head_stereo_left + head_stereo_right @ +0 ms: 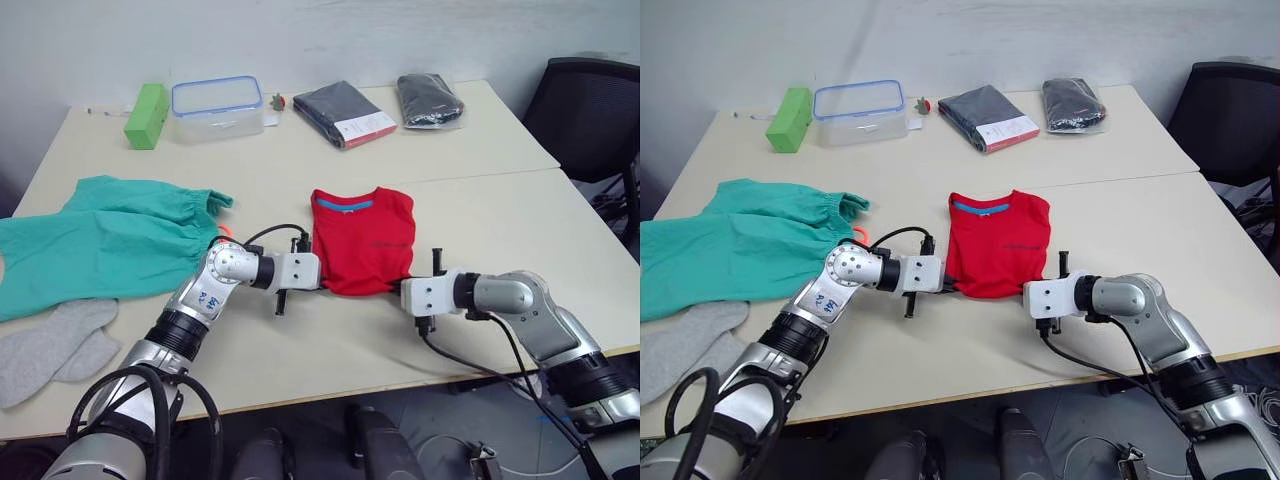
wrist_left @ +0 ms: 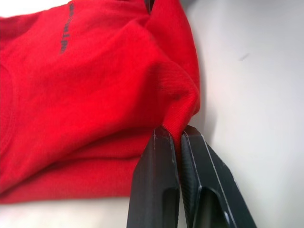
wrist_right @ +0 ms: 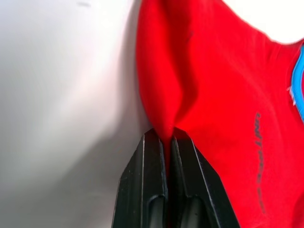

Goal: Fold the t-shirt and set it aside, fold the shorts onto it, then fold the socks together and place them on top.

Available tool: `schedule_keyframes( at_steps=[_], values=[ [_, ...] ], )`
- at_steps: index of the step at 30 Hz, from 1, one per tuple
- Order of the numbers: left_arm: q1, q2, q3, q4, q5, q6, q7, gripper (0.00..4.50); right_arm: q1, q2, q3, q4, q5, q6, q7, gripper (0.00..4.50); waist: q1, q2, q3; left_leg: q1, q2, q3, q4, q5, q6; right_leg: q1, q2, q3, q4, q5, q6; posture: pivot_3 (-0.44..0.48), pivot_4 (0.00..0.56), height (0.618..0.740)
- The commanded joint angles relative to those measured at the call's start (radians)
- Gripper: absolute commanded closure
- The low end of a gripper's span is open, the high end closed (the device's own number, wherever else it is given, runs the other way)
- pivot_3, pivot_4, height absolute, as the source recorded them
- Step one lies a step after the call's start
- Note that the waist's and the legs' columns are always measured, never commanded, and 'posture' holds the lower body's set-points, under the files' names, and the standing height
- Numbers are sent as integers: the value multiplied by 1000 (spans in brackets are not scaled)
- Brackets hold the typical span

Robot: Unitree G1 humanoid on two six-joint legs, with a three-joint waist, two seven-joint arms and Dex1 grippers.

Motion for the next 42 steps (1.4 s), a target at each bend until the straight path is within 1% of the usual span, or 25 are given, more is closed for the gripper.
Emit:
schedule_keyframes(
  at_steps=[1, 3, 5, 8, 10, 11, 13, 15, 17, 18, 20, 21, 24, 26, 27, 28, 29, 30, 32, 33, 36, 37, 39, 42],
  values=[
    [78, 79, 23, -154, -75, 55, -113, 4472, 39, -45, -45, -88, 83, -36, 51, 4500, -2, 0, 0, 0, 1, 0, 0, 0, 0, 0, 0, 0, 1, 0, 0, 0, 150, 740],
    [128, 130, 25, -230, -95, 83, -158, 4472, 72, -65, -57, -128, 125, -38, 76, 4500, -2, 0, 0, 0, 2, 0, -1, 0, -1, 0, 1, 0, 4, 0, -1, 0, 150, 740],
    [231, 208, 51, -367, -143, 155, -192, 4472, 176, -119, -82, -220, 218, -58, 134, 4500, 1, 0, 0, 0, 2, 0, 0, 0, -1, -1, 1, 0, 4, -1, -1, 0, 150, 740],
    [354, 272, 85, -528, -194, 251, -177, 4472, 308, -173, -112, -307, 283, -78, 164, 4500, 3, 0, 0, 0, 3, -1, -2, -1, -2, 0, 0, -2, 4, -2, -3, 0, 150, 740],
    [385, 279, 99, -576, -205, 300, -147, 4472, 358, -183, -121, -336, 300, -77, 160, 4500, 6, 0, 0, 1, 2, -1, 0, -2, 0, 1, -1, -2, 1, -2, -3, 0, 150, 740],
    [395, 275, 107, -593, -212, 324, -130, 4472, 374, -182, -123, -349, 305, -74, 155, 4500, 6, 0, 0, 1, 1, -1, 0, -5, 5, 1, -2, -1, 0, -2, -3, 0, 150, 740],
    [422, 252, 129, -642, -252, 427, -82, 4472, 387, -167, -120, -358, 279, -85, 135, 4500, 4, 0, 0, 1, -1, -1, 1, -4, 8, 4, -3, -1, -2, -3, -6, 0, 150, 740],
    [434, 242, 138, -673, -269, 495, -50, 4472, 386, -157, -116, -351, 246, -104, 120, 4500, 3, -1, 0, 6, 0, -2, 1, -4, 9, 10, -3, -2, -7, -4, -9, 0, 150, 740],
    [434, 248, 139, -685, -273, 524, -39, 4472, 384, -160, -116, -346, 243, -109, 120, 4500, 3, 0, 0, 12, 0, -2, -1, -5, 8, 16, -3, -2, -8, -7, -15, 0, 150, 740],
    [436, 253, 145, -689, -290, 539, -44, 4493, 384, -166, -120, -348, 251, -104, 125, 4257, 4, -1, 0, 14, 0, -2, -2, -6, 8, 17, -3, -2, -8, -7, -15, 0, 150, 740],
    [444, 267, 157, -704, -341, 567, -77, 3950, 393, -186, -130, -354, 271, -105, 144, 3739, 4, 0, 0, 15, 0, -2, -4, -6, 7, 17, -2, -2, -8, -7, -16, 0, 150, 740],
    [452, 277, 167, -715, -363, 576, -94, 3753, 398, -197, -137, -361, 283, -106, 154, 3458, 4, 0, 0, 15, 1, -2, -5, -6, 6, 16, -2, -2, -7, -8, -17, 0, 150, 740],
    [480, 313, 219, -753, -444, 633, -125, 2850, 419, -228, -175, -395, 344, -82, 178, 2441, 4, 0, 0, 16, 3, -2, -5, -6, 1, 16, -2, -3, -5, -9, -16, 0, 150, 740],
    [489, 348, 290, -773, -554, 724, -159, 2200, 434, -254, -234, -453, 474, 43, 191, 1719, 3, -1, 1, 16, 4, -2, -5, -7, 0, 16, -2, -3, -4, -11, -19, 0, 150, 740],
    [489, 360, 314, -779, -593, 756, -168, 1872, 437, -261, -256, -473, 520, 94, 192, 1675, 3, -1, 1, 17, 5, -2, -5, -7, 0, 16, -2, -3, -4, -11, -19, 0, 150, 740],
    [482, 367, 339, -779, -630, 784, -171, 1577, 435, -268, -275, -490, 563, 151, 191, 1675, 3, -1, 1, 17, 6, -2, -5, -7, 0, 16, -2, -3, -4, -11, -20, 0, 150, 740],
    [426, 346, 372, -747, -678, 845, -132, 1577, 400, -260, -291, -498, 629, 249, 163, 1675, 3, -2, 1, 17, 6, -2, -5, -7, 0, 16, -2, -3, -4, -12, -20, 0, 150, 740],
    [377, 326, 386, -719, -700, 877, -103, 1577, 362, -247, -294, -501, 675, 338, 135, 1675, 3, -3, 2, 18, 7, -2, -5, -8, 0, 16, -2, -3, -3, -12, -21, 0, 150, 740],
    [308, 294, 366, -679, -685, 878, -75, 1548, 293, -205, -276, -496, 722, 471, 79, 2107, 6, -4, 2, 18, 6, -3, -4, -6, 1, 17, 0, -3, -3, -12, -21, 0, 150, 740],
    [290, 284, 333, -667, -653, 858, -74, 1548, 267, -184, -257, -491, 722, 511, 63, 2354, 5, -4, 1, 18, 5, -3, -4, -5, 1, 17, 0, -3, -3, -12, -21, 0, 150, 740],
    [249, 229, 215, -617, -548, 762, -69, 2182, 201, -106, -175, -454, 649, 537, 49, 3407, 5, -4, 0, 19, 3, -4, -6, -5, 0, 17, 0, -3, -2, -12, -21, 0, 150, 740],
    [240, 212, 169, -593, -504, 713, -76, 2442, 174, -74, -141, -429, 610, 528, 41, 3718, 5, -4, 0, 19, 3, -3, -7, -6, 0, 16, 0, -3, -2, -12, -21, 0, 150, 740],
    [227, 175, 100, -547, -438, 641, -83, 3102, 131, -20, -93, -389, 556, 530, 28, 4444, 2, -4, 0, 18, 3, -3, -7, -5, -4, 15, 2, -3, -3, -12, -21, 0, 150, 740],
    [205, 132, 35, -480, -373, 578, -84, 4049, 99, 35, -40, -336, 473, 502, 22, 4500, 3, -4, 0, 16, 3, -1, -7, -5, -4, 14, 2, -3, -4, -12, -20, 0, 150, 740]
  ],
)
